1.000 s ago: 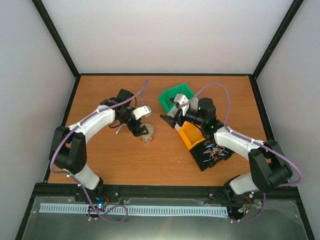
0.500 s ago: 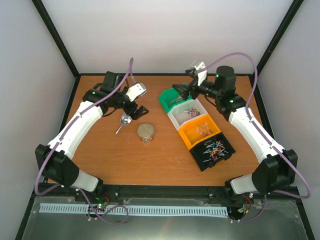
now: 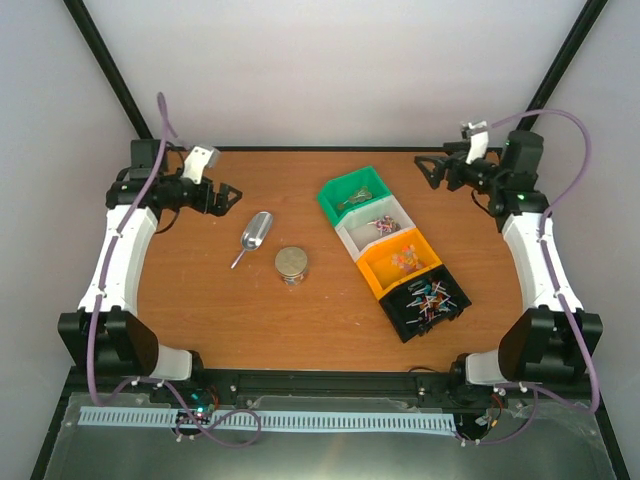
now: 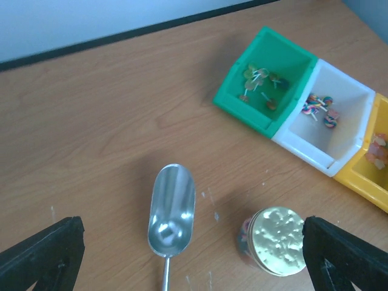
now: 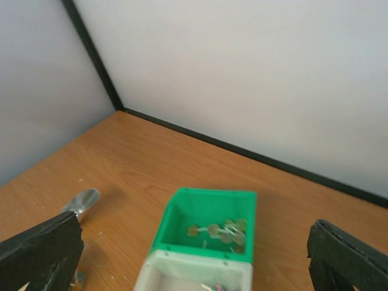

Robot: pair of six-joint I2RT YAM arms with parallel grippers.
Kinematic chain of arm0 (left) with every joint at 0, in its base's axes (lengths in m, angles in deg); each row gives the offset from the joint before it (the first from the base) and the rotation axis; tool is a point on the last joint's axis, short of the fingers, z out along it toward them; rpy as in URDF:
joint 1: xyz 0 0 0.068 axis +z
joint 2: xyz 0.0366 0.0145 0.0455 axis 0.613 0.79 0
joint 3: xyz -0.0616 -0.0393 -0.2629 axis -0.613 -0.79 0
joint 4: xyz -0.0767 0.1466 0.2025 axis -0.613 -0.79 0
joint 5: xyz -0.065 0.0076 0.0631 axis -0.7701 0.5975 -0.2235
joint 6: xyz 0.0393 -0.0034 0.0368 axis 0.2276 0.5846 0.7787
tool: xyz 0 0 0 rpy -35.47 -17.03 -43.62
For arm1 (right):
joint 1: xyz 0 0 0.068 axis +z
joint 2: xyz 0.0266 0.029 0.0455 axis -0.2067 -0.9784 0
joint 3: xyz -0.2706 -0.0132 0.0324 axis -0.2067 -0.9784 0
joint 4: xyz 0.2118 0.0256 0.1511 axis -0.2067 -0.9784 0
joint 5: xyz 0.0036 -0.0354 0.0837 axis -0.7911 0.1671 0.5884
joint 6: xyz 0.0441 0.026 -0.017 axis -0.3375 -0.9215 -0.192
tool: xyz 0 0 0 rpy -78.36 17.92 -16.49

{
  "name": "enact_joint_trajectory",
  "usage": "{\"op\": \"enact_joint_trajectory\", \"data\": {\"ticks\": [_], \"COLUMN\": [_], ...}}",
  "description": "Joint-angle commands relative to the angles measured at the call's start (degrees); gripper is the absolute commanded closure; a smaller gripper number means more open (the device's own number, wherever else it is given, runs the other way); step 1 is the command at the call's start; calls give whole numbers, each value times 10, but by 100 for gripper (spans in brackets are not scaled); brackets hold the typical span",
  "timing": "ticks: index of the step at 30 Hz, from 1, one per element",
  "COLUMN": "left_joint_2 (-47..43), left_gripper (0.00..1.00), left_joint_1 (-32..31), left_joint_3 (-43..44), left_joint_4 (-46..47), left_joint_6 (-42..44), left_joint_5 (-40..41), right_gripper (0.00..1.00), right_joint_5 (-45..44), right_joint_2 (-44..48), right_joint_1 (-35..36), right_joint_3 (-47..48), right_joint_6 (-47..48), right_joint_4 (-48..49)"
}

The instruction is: Pack the candies

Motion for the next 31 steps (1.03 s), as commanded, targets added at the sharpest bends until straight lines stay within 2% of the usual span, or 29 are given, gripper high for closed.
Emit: {"op": "enact_joint_trajectory", "data": {"ticks": [1, 8, 12, 19, 31], "left_joint_2": [6, 21, 31, 23, 24], "left_gripper": [0, 0, 0, 0, 0], "left_joint_1": [53, 134, 147, 148, 148], "left_joint_3": [-33, -89, -119, -180, -196], "left_joint_4": [21, 73, 95, 142, 167], "left_joint_6": [-34, -50, -49, -55, -81], "left_joint_5": [-48, -58, -25, 5, 23], "right_gripper": [0, 0, 0, 0, 0], "right_joint_5": [58, 103, 99, 74, 89], "right_joint_2": [-23, -85, -108, -124, -124], "right_joint_1": [-72, -166, -200, -215, -215], "right_joint_3": [-31, -59, -83, -136, -126], "right_joint_6": [-20, -17, 2, 32, 23], "right_joint_4": [-13, -30, -32, -28, -36]}}
